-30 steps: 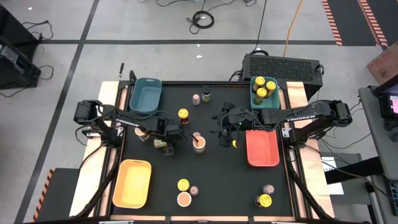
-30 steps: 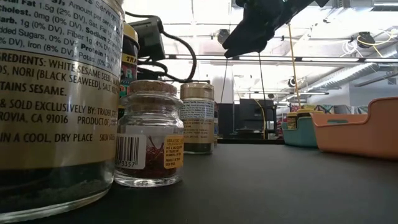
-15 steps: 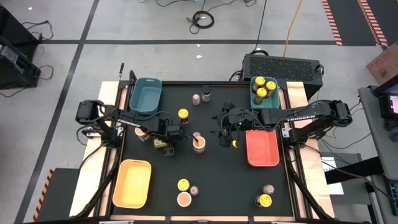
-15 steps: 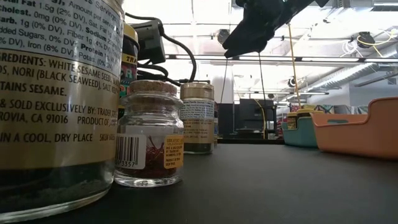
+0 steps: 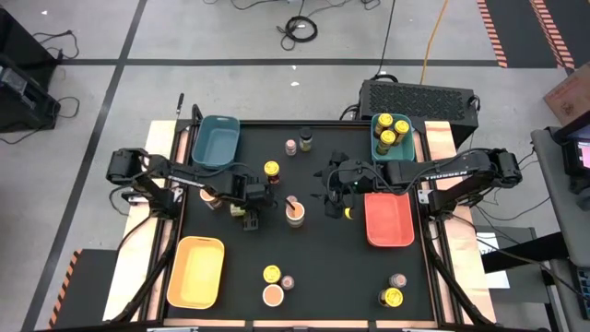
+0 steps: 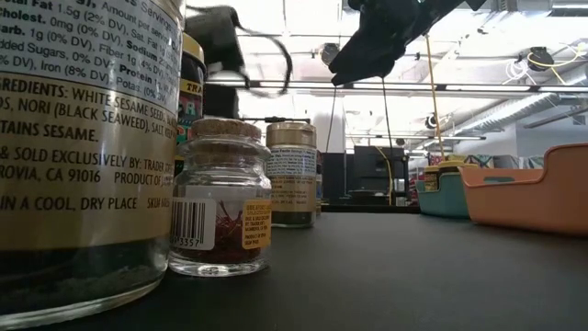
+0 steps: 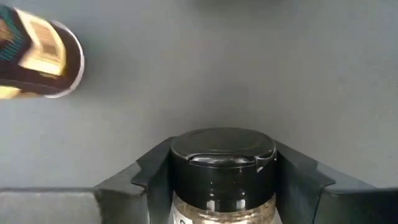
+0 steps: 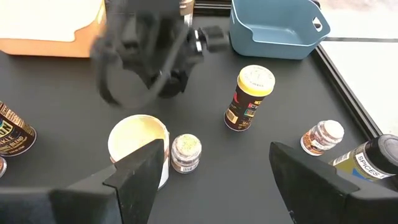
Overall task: Sort spices by type
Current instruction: Adjust the black spice bottle
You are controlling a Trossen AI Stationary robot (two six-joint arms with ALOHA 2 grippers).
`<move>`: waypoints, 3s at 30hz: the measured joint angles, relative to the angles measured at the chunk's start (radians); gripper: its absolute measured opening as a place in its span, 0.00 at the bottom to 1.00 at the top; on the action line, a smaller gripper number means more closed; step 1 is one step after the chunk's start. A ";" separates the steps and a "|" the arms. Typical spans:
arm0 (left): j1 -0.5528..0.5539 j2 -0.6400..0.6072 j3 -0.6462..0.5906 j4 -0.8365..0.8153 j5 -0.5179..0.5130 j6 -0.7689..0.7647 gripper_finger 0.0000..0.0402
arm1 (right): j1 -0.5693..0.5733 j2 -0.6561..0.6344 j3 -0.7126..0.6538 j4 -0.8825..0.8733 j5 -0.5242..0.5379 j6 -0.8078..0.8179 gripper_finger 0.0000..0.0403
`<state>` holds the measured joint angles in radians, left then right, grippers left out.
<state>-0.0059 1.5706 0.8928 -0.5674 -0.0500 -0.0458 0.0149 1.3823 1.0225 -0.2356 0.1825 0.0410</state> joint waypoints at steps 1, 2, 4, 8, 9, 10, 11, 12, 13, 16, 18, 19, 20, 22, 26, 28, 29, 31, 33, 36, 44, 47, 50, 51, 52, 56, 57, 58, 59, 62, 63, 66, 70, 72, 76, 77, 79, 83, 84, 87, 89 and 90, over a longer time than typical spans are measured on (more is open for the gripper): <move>-0.005 -0.028 0.000 0.000 0.000 0.000 0.52 | 0.000 0.000 0.000 0.000 0.000 0.000 0.71; -0.009 -0.062 0.000 0.000 0.000 0.000 0.52 | 0.000 0.000 0.000 0.000 0.000 0.000 0.71; -0.017 -0.136 0.000 -0.017 0.001 0.001 0.54 | 0.000 0.000 0.000 0.002 0.000 0.000 0.71; -0.051 -0.305 0.000 -0.030 0.001 0.002 0.55 | 0.000 0.000 0.000 0.029 0.000 -0.001 0.71; -0.062 -0.348 0.000 -0.034 0.002 0.002 0.54 | 0.000 0.000 0.000 0.040 0.000 -0.004 0.71; -0.072 -0.393 0.000 -0.035 0.003 0.002 0.54 | 0.000 0.000 0.000 0.047 0.000 -0.005 0.71; -0.082 -0.438 -0.008 -0.032 0.004 0.002 0.54 | 0.000 0.000 0.000 0.052 0.000 -0.008 0.71; -0.090 -0.488 -0.023 -0.029 0.001 0.000 0.54 | 0.000 0.000 0.000 0.055 0.000 -0.010 0.71; -0.098 -0.537 -0.044 -0.028 -0.014 -0.004 0.54 | 0.000 0.000 0.000 0.059 0.000 -0.012 0.71; -0.116 -0.692 -0.131 -0.010 -0.104 -0.044 0.54 | -0.001 0.000 0.000 0.076 0.000 -0.012 0.71; -0.122 -0.803 -0.192 -0.011 -0.198 -0.061 0.54 | -0.001 0.000 0.000 0.088 0.000 -0.017 0.71; -0.122 -0.857 -0.218 -0.008 -0.247 -0.070 0.54 | 0.000 0.000 0.000 0.094 0.000 -0.021 0.71; -0.122 -0.912 -0.243 0.001 -0.293 -0.072 0.54 | 0.000 0.000 0.000 0.100 0.000 -0.024 0.71; -0.122 -1.012 -0.287 0.041 -0.365 -0.074 0.54 | -0.002 0.000 0.000 0.106 0.000 -0.024 0.71; -0.122 -1.197 -0.371 0.082 -0.450 -0.075 0.54 | -0.002 0.000 0.000 0.104 0.000 -0.018 0.71; -0.121 -1.274 -0.411 0.083 -0.488 -0.082 0.54 | -0.002 0.000 0.000 0.105 0.000 -0.018 0.71; -0.121 -1.310 -0.429 0.078 -0.498 -0.092 0.54 | -0.002 0.000 0.000 0.104 0.000 -0.018 0.71; -0.122 -1.370 -0.462 0.093 -0.499 -0.103 0.54 | -0.002 0.000 0.000 0.104 0.000 -0.019 0.71; -0.121 -1.417 -0.495 0.137 -0.492 -0.095 0.54 | -0.003 0.000 0.000 0.104 0.000 -0.019 0.71; -0.122 -1.461 -0.544 0.195 -0.482 -0.062 0.54 | -0.003 0.000 0.000 0.104 0.000 -0.018 0.71; -0.122 -1.475 -0.573 0.211 -0.491 -0.097 0.54 | -0.003 0.000 0.000 0.104 0.000 -0.017 0.71; -0.122 -1.475 -0.573 0.213 -0.491 -0.099 0.54 | -0.003 0.000 0.000 0.104 0.000 -0.017 0.71; -0.122 -1.475 -0.573 0.200 -0.482 -0.107 0.54 | -0.003 0.000 0.000 0.104 0.000 -0.018 0.71; -0.122 -1.475 -0.573 0.190 -0.477 -0.116 0.54 | -0.003 0.000 0.000 0.104 0.000 -0.018 0.71; -0.122 -1.474 -0.573 0.172 -0.474 -0.136 0.54 | -0.003 0.000 0.000 0.104 0.000 -0.018 0.71; -0.122 -1.473 -0.591 0.143 -0.474 -0.207 0.54 | -0.003 0.000 0.000 0.104 0.000 -0.019 0.71; -0.122 -1.473 -0.603 0.144 -0.474 -0.212 0.54 | -0.003 0.000 0.000 0.104 0.000 -0.021 0.71; -0.122 -1.474 -0.613 0.154 -0.475 -0.212 0.54 | -0.003 0.000 0.000 0.104 0.000 -0.023 0.71; -0.122 -1.475 -0.621 0.161 -0.477 -0.212 0.54 | -0.003 0.000 0.000 0.104 0.000 -0.024 0.71; -0.122 -1.475 -0.631 0.170 -0.480 -0.206 0.54 | -0.003 0.000 0.000 0.104 0.000 -0.025 0.71; -0.122 -1.475 -0.631 0.172 -0.479 -0.195 0.54 | -0.003 0.000 0.000 0.104 0.000 -0.025 0.71; -0.122 -1.474 -0.632 0.187 -0.462 -0.155 0.55 | -0.003 0.000 0.000 0.104 0.000 -0.026 0.71; -0.121 -1.474 -0.636 0.167 -0.446 -0.150 0.57 | -0.003 0.000 0.000 0.104 0.000 -0.026 0.71; -0.121 -1.472 -0.639 0.154 -0.432 -0.151 0.58 | -0.003 0.000 0.000 0.104 0.000 -0.027 0.71; -0.121 -1.472 -0.638 0.148 -0.422 -0.156 0.58 | -0.003 0.000 0.000 0.104 0.000 -0.031 0.71; -0.121 -1.473 -0.638 0.151 -0.421 -0.156 0.58 | -0.003 0.000 0.000 0.104 0.000 -0.031 0.71; -0.121 -1.473 -0.635 0.152 -0.421 -0.156 0.58 | -0.003 0.000 0.000 0.104 -0.001 -0.031 0.71; -0.121 -1.473 -0.621 0.220 -0.421 -0.121 0.58 | -0.003 0.000 0.000 0.104 0.000 -0.031 0.71; -0.121 -1.473 -0.615 0.254 -0.419 -0.095 0.58 | -0.003 0.000 0.000 0.104 0.000 -0.031 0.71; -0.121 -1.473 -0.603 0.387 -0.392 -0.027 0.58 | -0.003 0.000 0.000 0.106 0.000 -0.030 0.71; -0.121 -1.471 -0.603 0.455 -0.362 0.000 0.58 | -0.003 0.001 0.000 0.123 -0.001 -0.020 0.71; -0.121 -1.465 -0.604 0.480 -0.355 0.003 0.58 | -0.003 0.008 0.000 0.150 -0.001 -0.014 0.71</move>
<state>-0.1272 0.1060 0.2890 -0.0872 -0.4047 -0.0428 0.0120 1.3900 1.0229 -0.0859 0.1818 0.0268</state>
